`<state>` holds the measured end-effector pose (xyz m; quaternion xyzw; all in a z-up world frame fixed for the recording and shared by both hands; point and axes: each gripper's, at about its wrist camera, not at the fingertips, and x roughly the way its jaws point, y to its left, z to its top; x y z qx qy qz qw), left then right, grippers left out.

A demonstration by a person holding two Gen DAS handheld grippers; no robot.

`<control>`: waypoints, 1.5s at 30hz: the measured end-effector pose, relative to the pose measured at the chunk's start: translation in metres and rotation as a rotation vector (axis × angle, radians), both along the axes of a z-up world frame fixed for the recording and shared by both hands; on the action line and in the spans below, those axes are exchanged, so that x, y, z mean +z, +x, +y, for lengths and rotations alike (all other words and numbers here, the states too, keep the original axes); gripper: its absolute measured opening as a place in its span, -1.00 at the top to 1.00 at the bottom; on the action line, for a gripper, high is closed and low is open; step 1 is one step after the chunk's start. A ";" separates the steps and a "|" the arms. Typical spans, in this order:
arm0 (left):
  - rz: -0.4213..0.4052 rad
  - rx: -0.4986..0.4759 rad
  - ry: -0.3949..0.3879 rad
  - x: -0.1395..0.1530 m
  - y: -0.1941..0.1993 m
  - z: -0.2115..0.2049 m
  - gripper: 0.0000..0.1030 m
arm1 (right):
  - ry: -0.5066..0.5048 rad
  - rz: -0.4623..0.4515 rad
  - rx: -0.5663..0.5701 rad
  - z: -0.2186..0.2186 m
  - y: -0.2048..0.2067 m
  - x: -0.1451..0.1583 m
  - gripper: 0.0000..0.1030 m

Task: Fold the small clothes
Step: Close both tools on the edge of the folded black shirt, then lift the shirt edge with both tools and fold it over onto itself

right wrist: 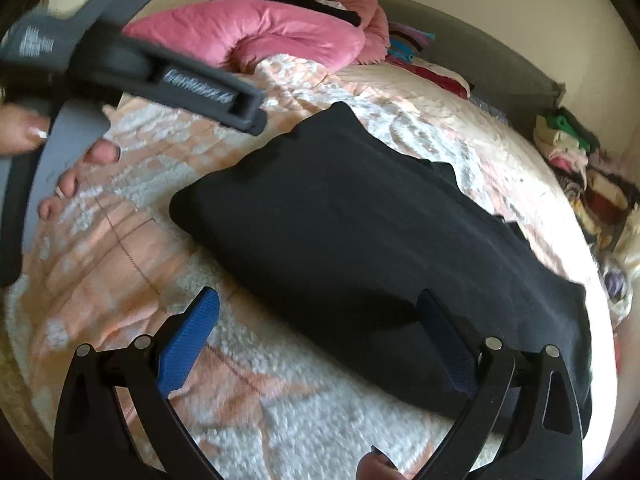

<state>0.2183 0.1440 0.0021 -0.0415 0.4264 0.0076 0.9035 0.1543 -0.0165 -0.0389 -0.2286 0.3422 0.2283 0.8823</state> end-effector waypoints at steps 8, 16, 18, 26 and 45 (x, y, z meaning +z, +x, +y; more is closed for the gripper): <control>0.022 0.007 0.000 -0.006 0.013 -0.001 -0.82 | -0.101 -0.073 0.013 0.025 0.013 -0.016 -0.91; 0.038 0.012 -0.046 -0.012 0.031 -0.004 -0.82 | -0.098 -0.116 -0.027 0.027 0.032 -0.017 -0.41; 0.034 0.008 -0.085 -0.012 0.034 -0.004 -0.82 | -0.087 -0.140 -0.022 0.026 0.029 -0.014 -0.17; 0.061 -0.046 -0.222 -0.011 0.042 -0.014 -0.82 | 0.000 -0.204 0.003 0.008 0.011 0.009 0.59; 0.043 -0.260 -0.350 0.040 0.043 -0.118 0.36 | 0.273 -0.277 -0.136 -0.082 -0.024 0.055 0.63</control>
